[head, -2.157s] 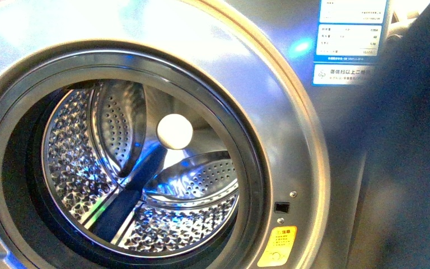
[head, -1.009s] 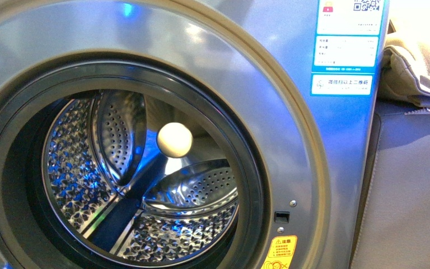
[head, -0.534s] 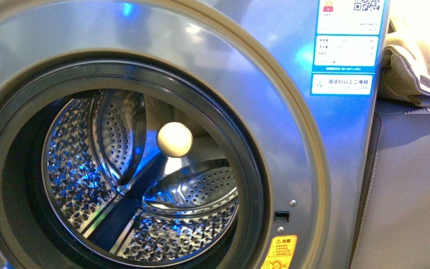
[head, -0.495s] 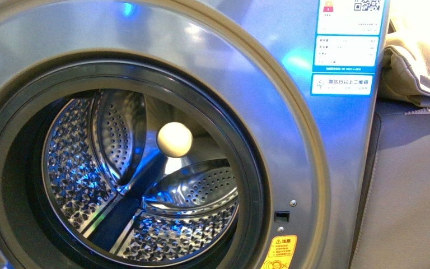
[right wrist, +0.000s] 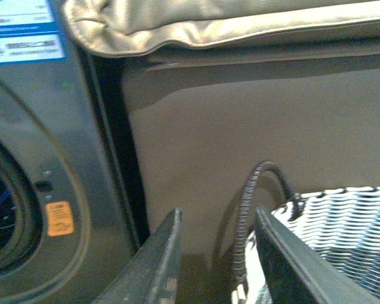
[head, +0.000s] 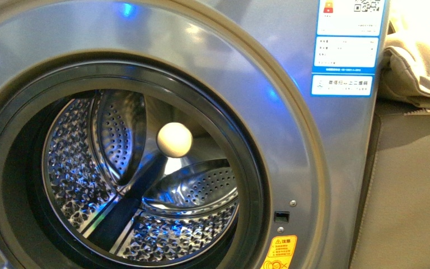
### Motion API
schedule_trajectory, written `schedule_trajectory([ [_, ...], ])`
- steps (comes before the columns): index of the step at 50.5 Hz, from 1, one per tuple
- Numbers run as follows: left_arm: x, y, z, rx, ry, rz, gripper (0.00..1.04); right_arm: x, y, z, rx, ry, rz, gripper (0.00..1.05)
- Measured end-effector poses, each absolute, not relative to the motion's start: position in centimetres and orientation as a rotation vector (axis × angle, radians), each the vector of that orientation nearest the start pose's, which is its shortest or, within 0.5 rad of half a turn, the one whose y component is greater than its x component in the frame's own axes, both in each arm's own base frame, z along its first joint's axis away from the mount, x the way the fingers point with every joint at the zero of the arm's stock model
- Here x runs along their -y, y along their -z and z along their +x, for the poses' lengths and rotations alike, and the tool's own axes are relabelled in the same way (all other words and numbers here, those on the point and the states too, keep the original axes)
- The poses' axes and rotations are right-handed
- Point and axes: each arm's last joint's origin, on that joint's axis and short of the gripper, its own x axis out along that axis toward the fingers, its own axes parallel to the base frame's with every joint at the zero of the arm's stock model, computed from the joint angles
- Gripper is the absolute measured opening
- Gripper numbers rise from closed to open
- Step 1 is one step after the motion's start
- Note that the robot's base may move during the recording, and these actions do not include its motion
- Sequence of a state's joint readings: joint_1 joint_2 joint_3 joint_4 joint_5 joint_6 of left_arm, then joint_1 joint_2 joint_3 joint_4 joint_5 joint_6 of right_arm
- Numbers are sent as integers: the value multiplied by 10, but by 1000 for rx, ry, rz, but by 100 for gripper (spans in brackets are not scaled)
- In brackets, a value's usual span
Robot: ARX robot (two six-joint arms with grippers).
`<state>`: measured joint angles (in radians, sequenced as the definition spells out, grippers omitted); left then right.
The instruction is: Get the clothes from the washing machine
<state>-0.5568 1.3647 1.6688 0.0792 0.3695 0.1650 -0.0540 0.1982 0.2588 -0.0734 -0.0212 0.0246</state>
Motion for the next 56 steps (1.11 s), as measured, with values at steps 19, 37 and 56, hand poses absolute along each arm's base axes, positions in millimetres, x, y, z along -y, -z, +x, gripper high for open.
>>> schedule_trajectory([
  [19, 120, -541, 230, 105, 440, -95, 98, 0, -197, 98, -6, 2, 3, 2],
  [37, 76, -521, 209, 96, 79, -69, 88, 0, -181, 98, -3, 2, 3, 2],
  [56, 31, -362, 170, 38, 4, -16, 24, 0, -165, 98, -5, 2, 3, 2],
])
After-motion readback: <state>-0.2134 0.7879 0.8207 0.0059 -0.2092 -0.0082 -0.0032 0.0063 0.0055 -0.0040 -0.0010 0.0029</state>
